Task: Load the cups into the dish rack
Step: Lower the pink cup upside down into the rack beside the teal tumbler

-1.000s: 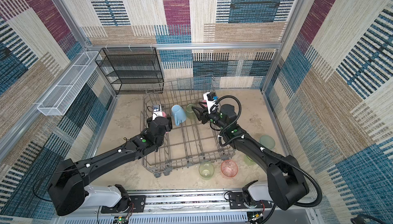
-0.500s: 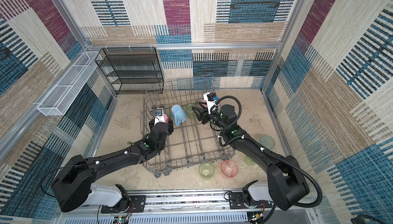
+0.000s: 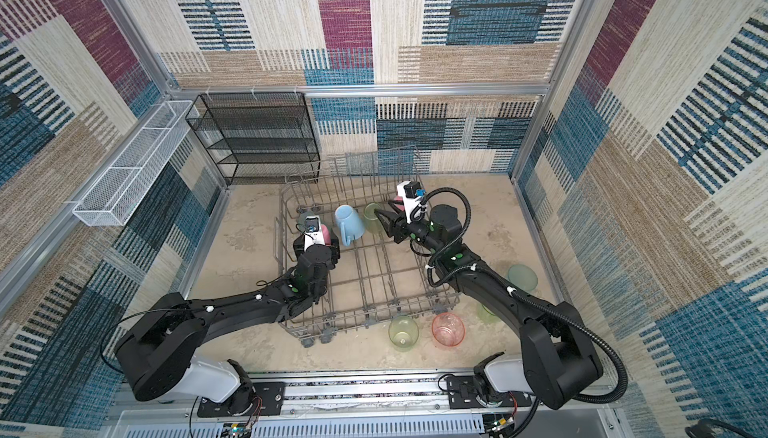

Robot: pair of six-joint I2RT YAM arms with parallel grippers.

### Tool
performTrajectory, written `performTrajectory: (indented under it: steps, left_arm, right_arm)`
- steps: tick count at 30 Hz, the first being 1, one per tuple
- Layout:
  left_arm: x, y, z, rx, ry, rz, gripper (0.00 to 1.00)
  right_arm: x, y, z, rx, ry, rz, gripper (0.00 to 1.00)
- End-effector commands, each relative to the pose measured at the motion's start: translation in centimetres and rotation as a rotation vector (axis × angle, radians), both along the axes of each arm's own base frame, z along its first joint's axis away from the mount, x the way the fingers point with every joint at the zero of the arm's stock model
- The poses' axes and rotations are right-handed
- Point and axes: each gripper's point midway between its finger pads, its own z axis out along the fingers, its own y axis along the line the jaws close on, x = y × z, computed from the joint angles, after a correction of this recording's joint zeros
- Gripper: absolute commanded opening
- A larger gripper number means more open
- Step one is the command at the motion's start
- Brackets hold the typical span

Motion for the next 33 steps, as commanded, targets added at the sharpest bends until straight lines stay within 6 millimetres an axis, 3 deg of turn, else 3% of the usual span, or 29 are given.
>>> performTrajectory:
  steps: [1,5,12,20,33]
  left_arm:
    - [-0.1,0.7,-1.2,0.041,0.024,0.029,0.66]
    - [-0.2,0.8,-1.3,0.040,0.027,0.033,0.66]
    - [-0.1,1.0,1.5,0.045,-0.044,0.035,0.66]
    - [0.3,0.7,2.9,0.060,-0.095,0.028,0.65]
    - [0.2,0.8,4.0,0.041,-0.163,0.030,0.64]
  right_arm:
    - [-0.1,0.2,0.7,0.013,-0.031,0.015,0.55]
    - [-0.1,0.2,0.5,0.012,-0.028,0.017,0.55]
    - [-0.1,0.3,0.5,0.013,-0.027,0.019,0.55]
    - [-0.1,0.3,0.5,0.013,-0.027,0.021,0.55]
    - [-0.1,0.3,0.5,0.012,-0.028,0.018,0.55]
